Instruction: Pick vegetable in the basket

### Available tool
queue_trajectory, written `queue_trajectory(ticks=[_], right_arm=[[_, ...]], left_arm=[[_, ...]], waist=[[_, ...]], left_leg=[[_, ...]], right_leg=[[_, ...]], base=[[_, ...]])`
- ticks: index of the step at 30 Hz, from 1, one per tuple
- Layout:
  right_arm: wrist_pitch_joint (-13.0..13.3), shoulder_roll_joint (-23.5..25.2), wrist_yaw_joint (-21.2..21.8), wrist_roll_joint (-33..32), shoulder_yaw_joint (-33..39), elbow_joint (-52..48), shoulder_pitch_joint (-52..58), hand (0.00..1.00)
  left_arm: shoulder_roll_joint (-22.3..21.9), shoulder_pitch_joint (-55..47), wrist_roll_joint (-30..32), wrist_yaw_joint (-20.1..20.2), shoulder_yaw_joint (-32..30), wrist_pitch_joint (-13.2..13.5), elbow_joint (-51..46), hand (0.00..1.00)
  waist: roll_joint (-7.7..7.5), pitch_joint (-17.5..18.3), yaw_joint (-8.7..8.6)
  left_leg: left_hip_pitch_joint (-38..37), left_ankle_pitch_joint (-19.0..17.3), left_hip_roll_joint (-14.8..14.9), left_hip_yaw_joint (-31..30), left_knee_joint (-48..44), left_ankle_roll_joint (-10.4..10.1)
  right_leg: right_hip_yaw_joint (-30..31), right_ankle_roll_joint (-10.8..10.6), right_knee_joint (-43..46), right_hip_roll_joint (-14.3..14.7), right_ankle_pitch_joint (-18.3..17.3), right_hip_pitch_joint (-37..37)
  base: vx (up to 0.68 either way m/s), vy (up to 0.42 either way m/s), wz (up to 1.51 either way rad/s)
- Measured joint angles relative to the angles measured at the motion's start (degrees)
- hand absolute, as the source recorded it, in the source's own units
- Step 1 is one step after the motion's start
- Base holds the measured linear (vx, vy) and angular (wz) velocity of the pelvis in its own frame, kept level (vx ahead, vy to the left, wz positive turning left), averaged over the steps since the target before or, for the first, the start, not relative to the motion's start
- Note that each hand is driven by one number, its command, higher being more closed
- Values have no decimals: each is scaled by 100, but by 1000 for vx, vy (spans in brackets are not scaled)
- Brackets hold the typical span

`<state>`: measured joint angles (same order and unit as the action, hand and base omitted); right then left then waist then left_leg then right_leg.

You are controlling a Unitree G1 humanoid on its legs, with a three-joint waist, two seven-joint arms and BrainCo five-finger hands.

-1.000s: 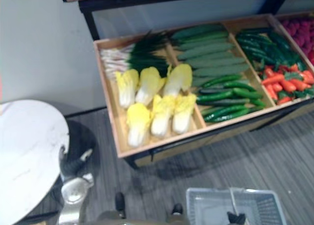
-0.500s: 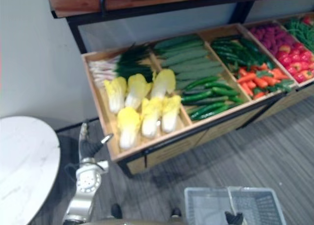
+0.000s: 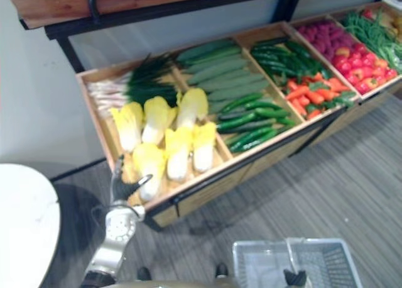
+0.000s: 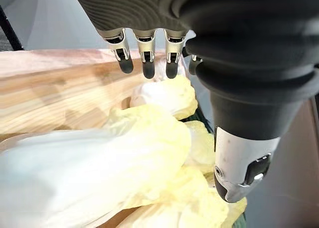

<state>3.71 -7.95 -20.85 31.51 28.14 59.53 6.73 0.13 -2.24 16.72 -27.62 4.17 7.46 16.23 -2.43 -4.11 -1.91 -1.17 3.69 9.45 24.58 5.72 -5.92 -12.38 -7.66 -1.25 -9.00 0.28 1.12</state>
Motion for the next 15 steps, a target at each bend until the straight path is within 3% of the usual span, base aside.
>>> queue_trajectory(ticks=[5,15], right_arm=[[-8,0,-29,0,-131,0,-93,100],[-53,0,-189,-1,-197,53,-166,100]], left_arm=[[14,26,78,-164,-93,-83,293,0],[11,158,222,-381,-217,-189,526,0]], waist=[[0,-2,-101],[27,-4,-107]], left_leg=[[34,-39,6,108,13,-50],[104,-59,11,189,17,-72]], right_leg=[[102,21,-72,14,95,85],[258,25,-80,47,120,263]], base=[[-34,-4,-12],[-10,-17,-8]])
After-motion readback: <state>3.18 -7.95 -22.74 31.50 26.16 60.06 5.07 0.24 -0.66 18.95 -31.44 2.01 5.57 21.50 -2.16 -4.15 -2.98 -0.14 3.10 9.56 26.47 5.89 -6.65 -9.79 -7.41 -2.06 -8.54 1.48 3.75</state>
